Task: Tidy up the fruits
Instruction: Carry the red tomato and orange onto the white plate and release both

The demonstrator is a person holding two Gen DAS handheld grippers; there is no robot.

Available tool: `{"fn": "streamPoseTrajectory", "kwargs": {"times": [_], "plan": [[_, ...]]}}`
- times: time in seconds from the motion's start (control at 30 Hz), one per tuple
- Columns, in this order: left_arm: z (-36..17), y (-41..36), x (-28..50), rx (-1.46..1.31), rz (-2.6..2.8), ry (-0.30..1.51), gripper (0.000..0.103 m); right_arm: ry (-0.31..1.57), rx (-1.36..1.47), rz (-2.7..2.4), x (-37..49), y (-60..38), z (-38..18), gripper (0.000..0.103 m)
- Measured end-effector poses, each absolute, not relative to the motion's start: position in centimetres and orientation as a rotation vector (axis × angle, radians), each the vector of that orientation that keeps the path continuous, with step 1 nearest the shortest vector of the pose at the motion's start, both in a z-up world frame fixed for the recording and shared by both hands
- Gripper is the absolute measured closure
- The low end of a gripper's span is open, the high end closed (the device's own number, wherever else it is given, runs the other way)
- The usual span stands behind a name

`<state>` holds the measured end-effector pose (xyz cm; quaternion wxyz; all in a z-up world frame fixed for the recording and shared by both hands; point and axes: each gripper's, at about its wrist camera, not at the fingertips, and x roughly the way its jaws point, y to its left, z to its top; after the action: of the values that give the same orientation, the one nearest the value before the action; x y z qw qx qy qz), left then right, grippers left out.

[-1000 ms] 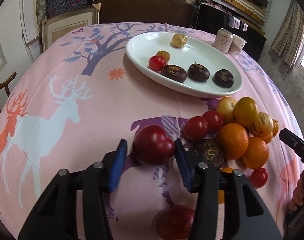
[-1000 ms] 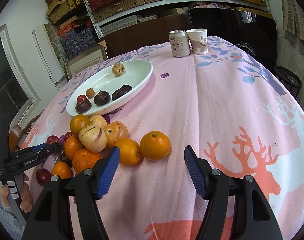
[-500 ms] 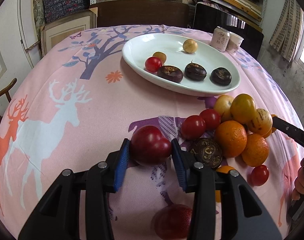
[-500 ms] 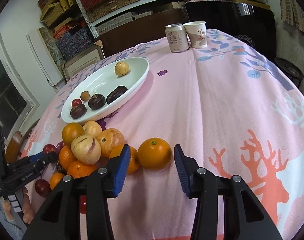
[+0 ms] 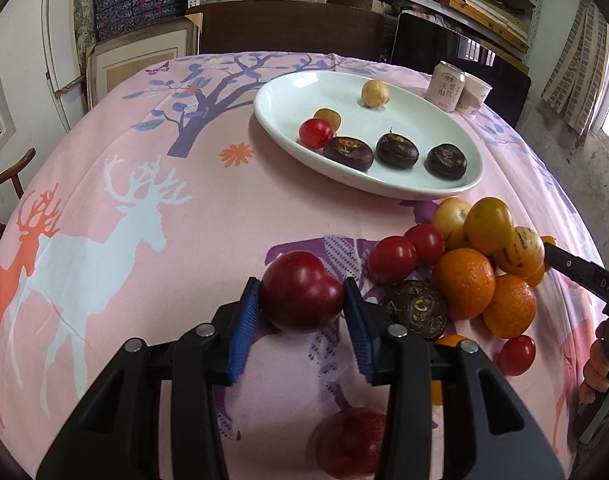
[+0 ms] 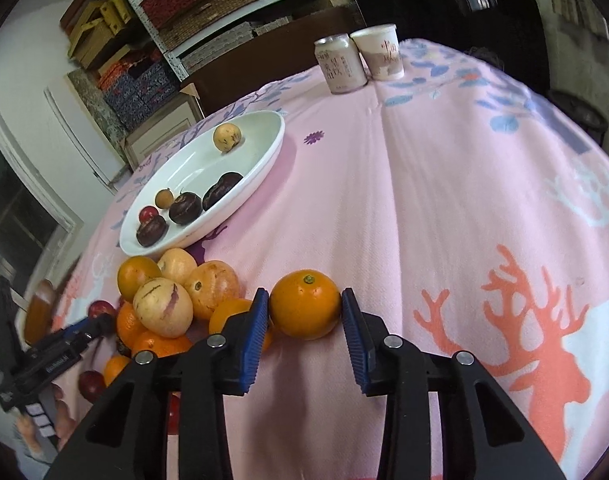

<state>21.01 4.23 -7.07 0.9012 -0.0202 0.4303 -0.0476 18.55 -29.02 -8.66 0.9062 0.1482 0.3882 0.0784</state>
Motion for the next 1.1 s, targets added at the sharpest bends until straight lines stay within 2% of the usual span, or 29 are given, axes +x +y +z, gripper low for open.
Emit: {"fn": "streamPoseTrajectory", "kwargs": {"times": [0.17,0.37,0.57,0.8,0.87,0.9,0.93,0.97,1.0,1.1], "plan": [[-5.9,4.6,20.6,-0.048,-0.078,0.84,0.062,0.689,0.189,0.116,17.1,-27.9,-6.8,0.065],[-2.8,4.4,23.2,-0.05,-0.09,0.805,0.062,0.719,0.226,0.176,19.3,-27.7,-4.3,0.065],[-0.9,2.4,29.9,-0.032,-0.11,0.801,0.062,0.681,0.183,0.238,24.1,-24.6,-0.8,0.065],[-2.9,2.2,37.5,-0.043,-0.112,0.879,0.062,0.767,0.158,0.267,31.7,-21.8,-2.5,0.065],[-3.4,2.3,38.5,-0.058,-0.127,0.903,0.062,0.784,0.176,0.27,32.9,-21.7,-3.1,0.062],[-3.7,2.5,38.9,-0.07,-0.138,0.906,0.06,0.787,0.185,0.281,33.0,-21.9,-3.3,0.056],[-3.9,2.5,39.1,-0.078,-0.146,0.906,0.051,0.787,0.183,0.283,32.9,-22.1,-3.5,0.043],[-4.0,2.6,39.2,-0.08,-0.144,0.902,0.046,0.772,0.18,0.265,32.7,-22.4,-3.4,0.04],[-4.1,2.6,39.2,-0.08,-0.135,0.897,0.039,0.759,0.181,0.244,32.3,-22.7,-3.4,0.04],[-3.8,2.4,38.9,-0.076,-0.145,0.882,0.038,0.754,0.207,0.251,31.9,-23.3,-3.2,0.04]]}}
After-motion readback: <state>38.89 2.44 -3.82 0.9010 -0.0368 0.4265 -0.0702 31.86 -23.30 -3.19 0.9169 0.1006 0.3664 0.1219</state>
